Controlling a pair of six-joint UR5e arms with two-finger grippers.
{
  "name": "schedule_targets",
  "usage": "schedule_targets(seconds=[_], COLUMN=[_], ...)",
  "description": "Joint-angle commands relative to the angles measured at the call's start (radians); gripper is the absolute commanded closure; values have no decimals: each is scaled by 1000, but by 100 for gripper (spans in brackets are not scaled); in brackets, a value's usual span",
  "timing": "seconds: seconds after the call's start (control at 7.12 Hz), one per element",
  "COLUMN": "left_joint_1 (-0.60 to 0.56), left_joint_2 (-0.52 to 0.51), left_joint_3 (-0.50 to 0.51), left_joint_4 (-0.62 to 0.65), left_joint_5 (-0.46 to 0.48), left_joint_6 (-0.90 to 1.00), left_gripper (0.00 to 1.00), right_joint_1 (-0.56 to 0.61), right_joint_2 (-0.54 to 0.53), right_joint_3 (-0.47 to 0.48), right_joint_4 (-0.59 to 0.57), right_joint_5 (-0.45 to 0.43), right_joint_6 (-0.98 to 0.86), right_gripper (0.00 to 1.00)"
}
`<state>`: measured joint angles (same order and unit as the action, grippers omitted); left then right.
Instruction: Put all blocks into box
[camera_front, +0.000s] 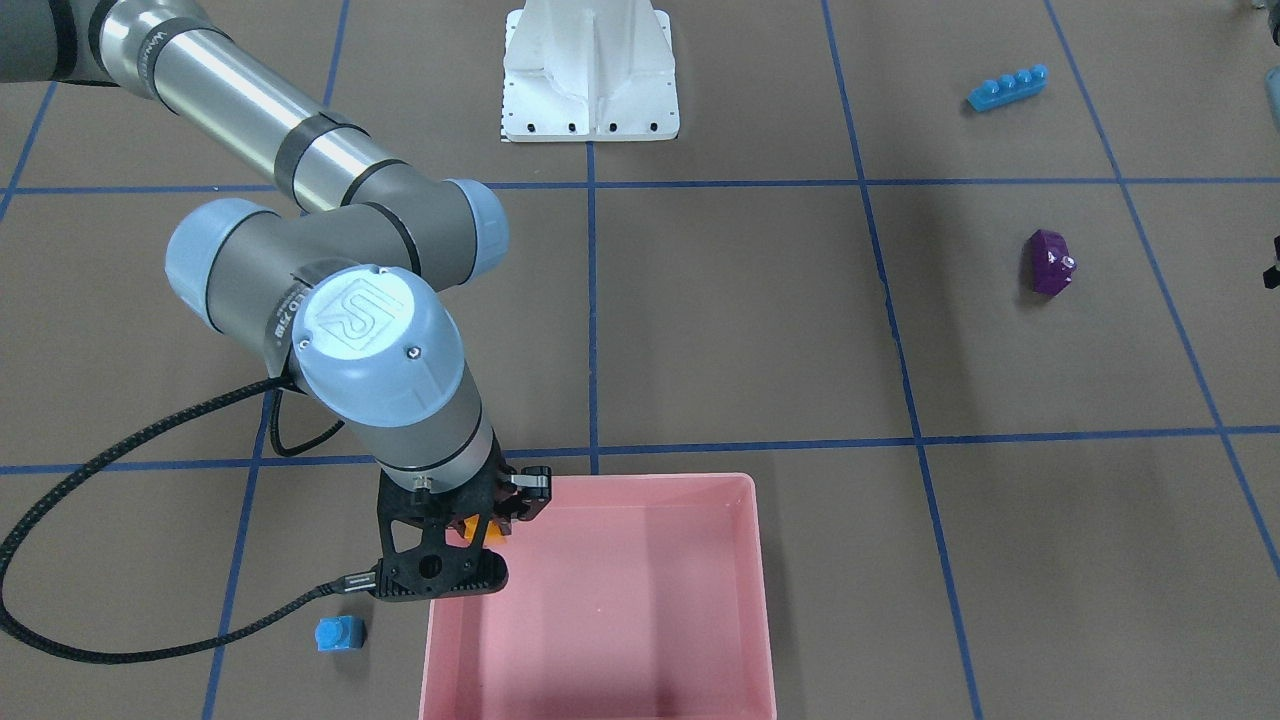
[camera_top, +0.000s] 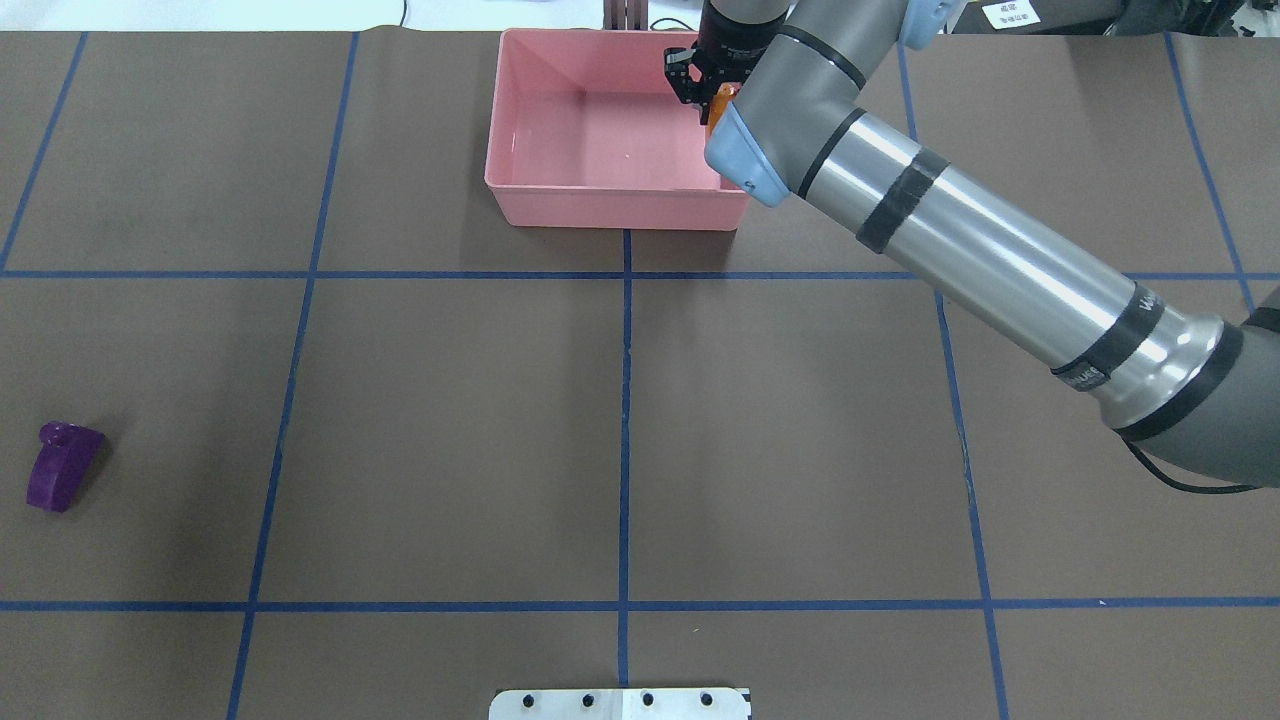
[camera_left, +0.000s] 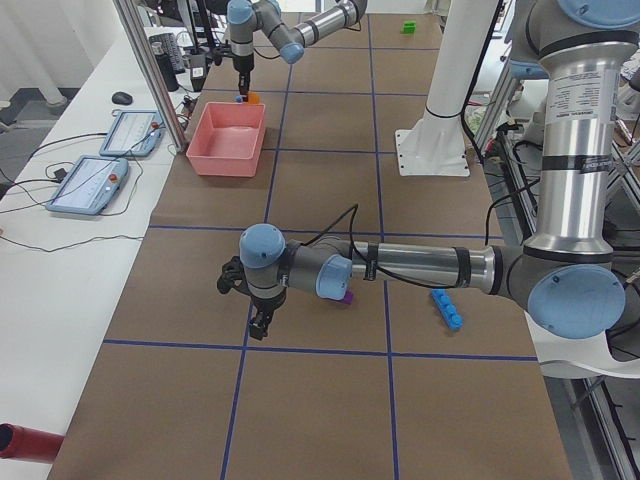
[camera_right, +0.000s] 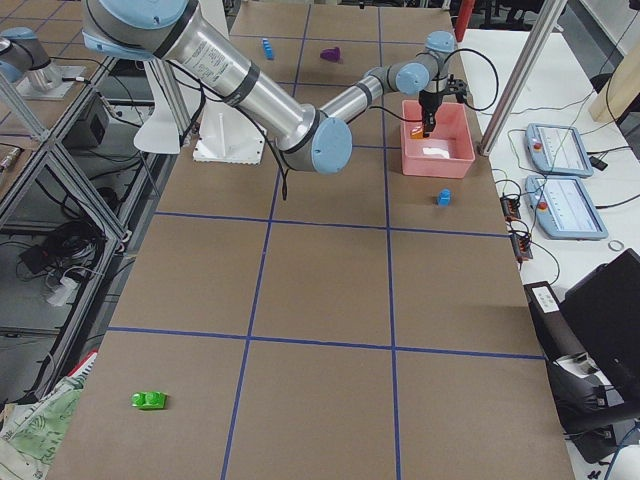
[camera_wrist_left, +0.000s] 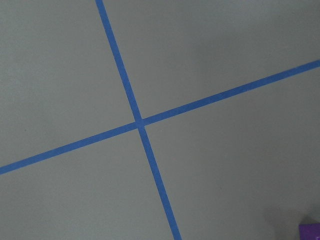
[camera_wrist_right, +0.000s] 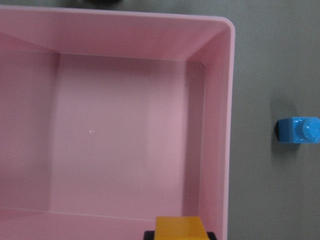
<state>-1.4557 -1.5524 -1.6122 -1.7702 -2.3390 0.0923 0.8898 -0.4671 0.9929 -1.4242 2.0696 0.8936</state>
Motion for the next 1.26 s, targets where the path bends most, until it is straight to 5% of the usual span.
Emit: schedule_targets(seconds=[0.0,0.14,0.28,0.7,0.98,1.12], left_joint_1=[0,1,1,69,171,242], left_joint_2=[0,-3,-5,-54,0,43], left_joint_3=[0,-2,-2,-18,-26,-23], left_joint_4=[0,-8,-47,-124,-264,-366], left_joint_5=[0,0,0,0,9,20], left_joint_6=[-2,-9,-12,-156,-465,-590], left_gripper=[0,0,0,0,0,0], right_joint_1=[-3,-11,-29,16,49,76], right_joint_2=[97,99,97,44,-97,-193], right_joint_3=[-189,-195,-195,-62,196,290], right_joint_4=[129,130,128,69,-141,-148], right_joint_5=[-28,-38,-74,-5,30,37], right_joint_6=[36,45,112,88,-110,-148], right_gripper=[100,32,1,0,0,0])
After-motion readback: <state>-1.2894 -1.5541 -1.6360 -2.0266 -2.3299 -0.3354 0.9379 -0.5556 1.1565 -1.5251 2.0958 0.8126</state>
